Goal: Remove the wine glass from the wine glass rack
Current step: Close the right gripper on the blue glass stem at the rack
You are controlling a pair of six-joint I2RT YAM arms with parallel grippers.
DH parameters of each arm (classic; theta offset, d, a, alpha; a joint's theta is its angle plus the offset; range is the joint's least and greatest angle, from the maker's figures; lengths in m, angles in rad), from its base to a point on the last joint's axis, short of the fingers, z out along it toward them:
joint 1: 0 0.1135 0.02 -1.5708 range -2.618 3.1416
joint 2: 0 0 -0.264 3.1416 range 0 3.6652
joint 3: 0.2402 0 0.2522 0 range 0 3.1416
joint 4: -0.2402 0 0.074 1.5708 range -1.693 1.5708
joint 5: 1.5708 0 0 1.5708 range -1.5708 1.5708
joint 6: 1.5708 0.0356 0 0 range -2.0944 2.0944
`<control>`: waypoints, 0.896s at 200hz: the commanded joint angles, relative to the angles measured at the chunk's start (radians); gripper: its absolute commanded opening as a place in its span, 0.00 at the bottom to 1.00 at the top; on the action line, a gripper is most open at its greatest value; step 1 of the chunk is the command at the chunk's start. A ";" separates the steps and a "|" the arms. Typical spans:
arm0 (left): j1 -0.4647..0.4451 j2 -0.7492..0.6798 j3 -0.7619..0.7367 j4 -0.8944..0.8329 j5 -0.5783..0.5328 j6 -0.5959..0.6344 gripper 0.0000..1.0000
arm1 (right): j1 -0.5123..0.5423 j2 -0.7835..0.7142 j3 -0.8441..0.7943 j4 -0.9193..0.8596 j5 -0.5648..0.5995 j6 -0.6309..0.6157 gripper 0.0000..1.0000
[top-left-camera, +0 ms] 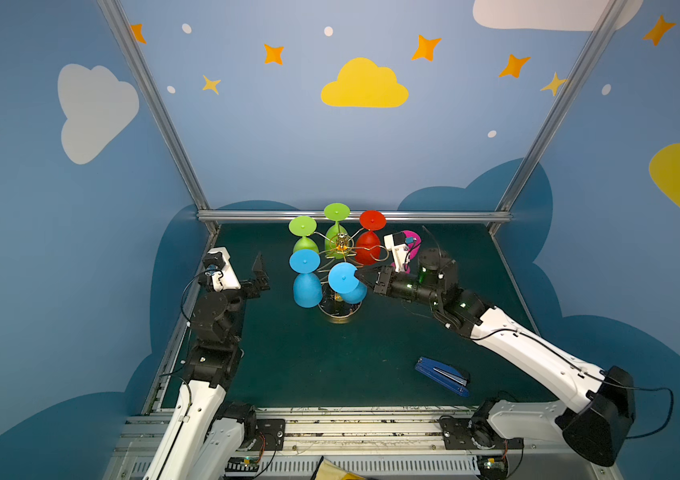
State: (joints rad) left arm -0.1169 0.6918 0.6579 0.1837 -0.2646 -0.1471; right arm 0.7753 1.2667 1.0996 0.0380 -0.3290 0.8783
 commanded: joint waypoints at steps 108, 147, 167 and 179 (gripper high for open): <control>0.014 -0.014 0.000 0.007 0.016 -0.019 0.99 | 0.001 -0.025 0.046 0.095 -0.011 0.073 0.00; 0.017 -0.017 -0.002 0.008 0.016 -0.021 0.99 | -0.004 -0.018 0.061 0.099 0.002 0.070 0.00; 0.020 -0.018 -0.001 0.007 0.018 -0.022 0.99 | -0.005 -0.005 0.067 0.100 0.000 0.071 0.00; 0.021 -0.020 0.000 0.006 0.017 -0.022 0.99 | -0.005 0.004 0.069 0.106 -0.006 0.074 0.00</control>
State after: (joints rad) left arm -0.1020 0.6830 0.6579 0.1837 -0.2577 -0.1631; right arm 0.7734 1.2636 1.1297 0.1036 -0.3332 0.9466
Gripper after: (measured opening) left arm 0.994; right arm 0.050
